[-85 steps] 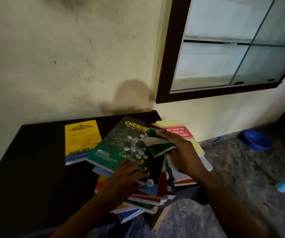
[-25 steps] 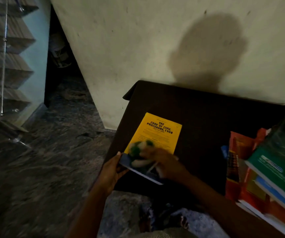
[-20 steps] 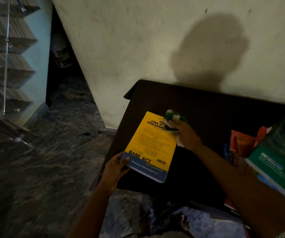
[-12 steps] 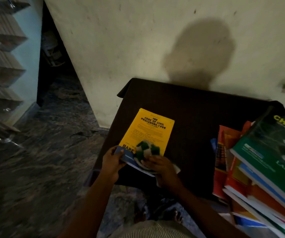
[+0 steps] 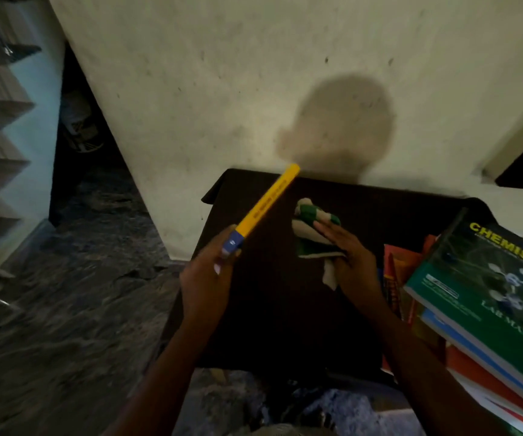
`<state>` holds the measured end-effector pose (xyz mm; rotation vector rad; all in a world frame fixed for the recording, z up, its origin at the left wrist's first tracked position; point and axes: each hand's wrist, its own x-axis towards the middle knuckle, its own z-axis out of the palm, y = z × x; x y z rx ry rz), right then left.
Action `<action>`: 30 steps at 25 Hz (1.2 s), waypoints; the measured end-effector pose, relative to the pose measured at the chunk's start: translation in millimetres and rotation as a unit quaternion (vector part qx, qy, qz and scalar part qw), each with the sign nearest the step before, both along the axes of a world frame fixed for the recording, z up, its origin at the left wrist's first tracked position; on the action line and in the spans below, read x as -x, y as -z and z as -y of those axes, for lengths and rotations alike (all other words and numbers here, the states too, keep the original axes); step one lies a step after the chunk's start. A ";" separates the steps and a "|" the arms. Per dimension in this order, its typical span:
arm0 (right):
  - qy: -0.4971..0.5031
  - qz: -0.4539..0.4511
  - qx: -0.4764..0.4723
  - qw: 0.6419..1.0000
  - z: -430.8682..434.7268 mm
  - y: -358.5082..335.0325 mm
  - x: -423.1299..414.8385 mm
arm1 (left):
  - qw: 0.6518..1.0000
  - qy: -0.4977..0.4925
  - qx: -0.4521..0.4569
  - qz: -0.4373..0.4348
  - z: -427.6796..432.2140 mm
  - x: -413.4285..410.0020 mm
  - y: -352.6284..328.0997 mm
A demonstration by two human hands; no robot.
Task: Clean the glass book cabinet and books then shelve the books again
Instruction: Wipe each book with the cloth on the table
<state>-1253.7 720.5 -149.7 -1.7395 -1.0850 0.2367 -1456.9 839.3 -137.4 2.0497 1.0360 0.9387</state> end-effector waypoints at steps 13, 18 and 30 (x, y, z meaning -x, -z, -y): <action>-0.035 0.015 0.119 0.992 -21.5 22.2 11.0 | 0.957 0.073 -0.041 -0.277 -4.5 71.8 130.2; -0.010 0.087 0.195 0.977 -90.6 35.7 -9.0 | 0.960 0.050 -0.002 -0.277 -8.6 89.2 147.3; -0.259 0.290 0.228 0.893 -53.1 112.7 113.1 | 0.980 0.041 0.035 -0.193 -13.3 91.6 147.0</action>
